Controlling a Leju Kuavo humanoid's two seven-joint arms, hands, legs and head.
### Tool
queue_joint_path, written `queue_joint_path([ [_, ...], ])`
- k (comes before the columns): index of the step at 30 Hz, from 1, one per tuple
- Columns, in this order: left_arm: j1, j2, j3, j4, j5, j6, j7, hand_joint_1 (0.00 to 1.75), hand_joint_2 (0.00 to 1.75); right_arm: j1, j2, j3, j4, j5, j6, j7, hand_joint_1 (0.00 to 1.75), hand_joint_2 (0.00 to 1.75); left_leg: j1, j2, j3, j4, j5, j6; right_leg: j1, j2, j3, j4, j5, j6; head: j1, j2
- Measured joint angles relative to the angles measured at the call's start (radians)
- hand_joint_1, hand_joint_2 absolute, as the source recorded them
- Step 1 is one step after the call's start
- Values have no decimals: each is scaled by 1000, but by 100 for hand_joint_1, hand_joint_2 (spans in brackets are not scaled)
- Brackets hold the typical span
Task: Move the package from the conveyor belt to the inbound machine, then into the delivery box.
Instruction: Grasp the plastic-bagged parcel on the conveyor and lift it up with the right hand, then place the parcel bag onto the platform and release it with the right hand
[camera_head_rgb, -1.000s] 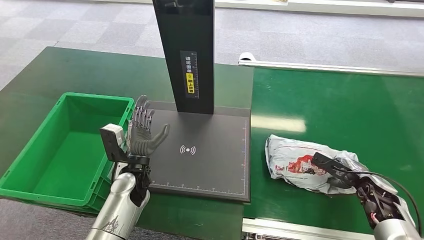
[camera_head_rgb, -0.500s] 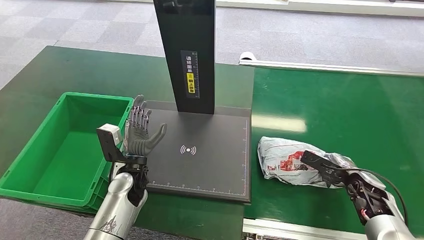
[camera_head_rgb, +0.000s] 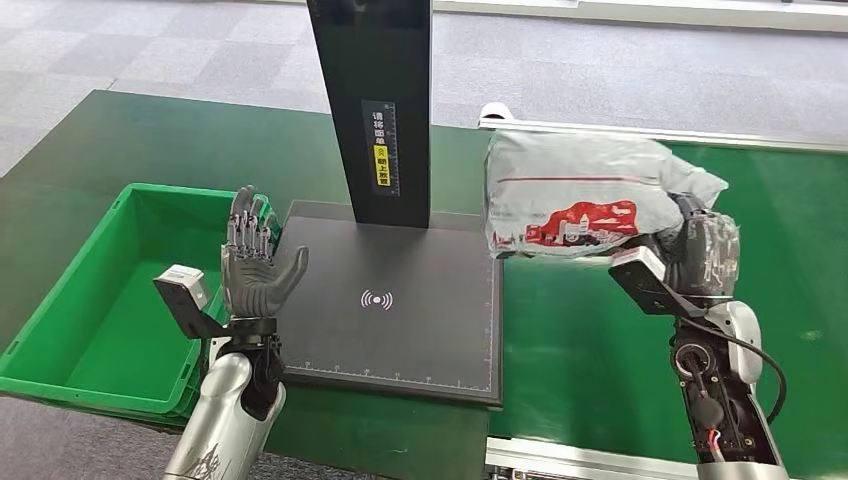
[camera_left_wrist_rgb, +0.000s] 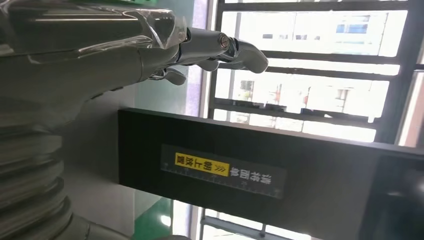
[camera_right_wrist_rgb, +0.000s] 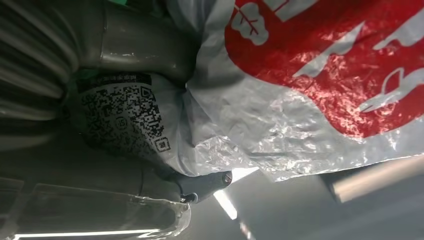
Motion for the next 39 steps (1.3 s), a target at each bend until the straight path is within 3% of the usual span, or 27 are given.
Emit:
queue_joint_path([
  [6,8,-4,-8,-23,11,15,-7,0,175,50,54,-50,-248,-223,-109,-99,175,175,0,0,0,0,0,0,0,0,0,0,0,0,0,0],
  [10,5,-10,-14,-24,24,32,-14,0,175,63,98,-42,-391,-238,-211,-176,175,175,0,0,0,0,0,0,0,0,0,0,0,0,0,0],
  [13,3,-15,-15,-34,29,75,-24,0,175,46,119,-8,-437,-221,-211,-160,175,175,0,2,1,-1,0,0,1,1,1,0,0,0,0,0],
  [19,7,-17,-11,-78,55,105,-35,0,175,10,158,112,-348,-144,-49,-104,175,175,0,1,2,-1,1,0,1,1,2,0,0,0,0,0],
  [27,9,-17,-9,-94,61,95,-34,0,175,-1,185,190,-244,-125,-18,-97,175,175,0,0,1,0,0,0,0,0,1,0,0,0,0,0],
  [39,9,-17,-9,-99,61,92,-34,0,175,-6,191,208,-204,-121,-5,-89,175,175,0,0,1,0,0,0,0,0,1,0,0,0,0,0],
])
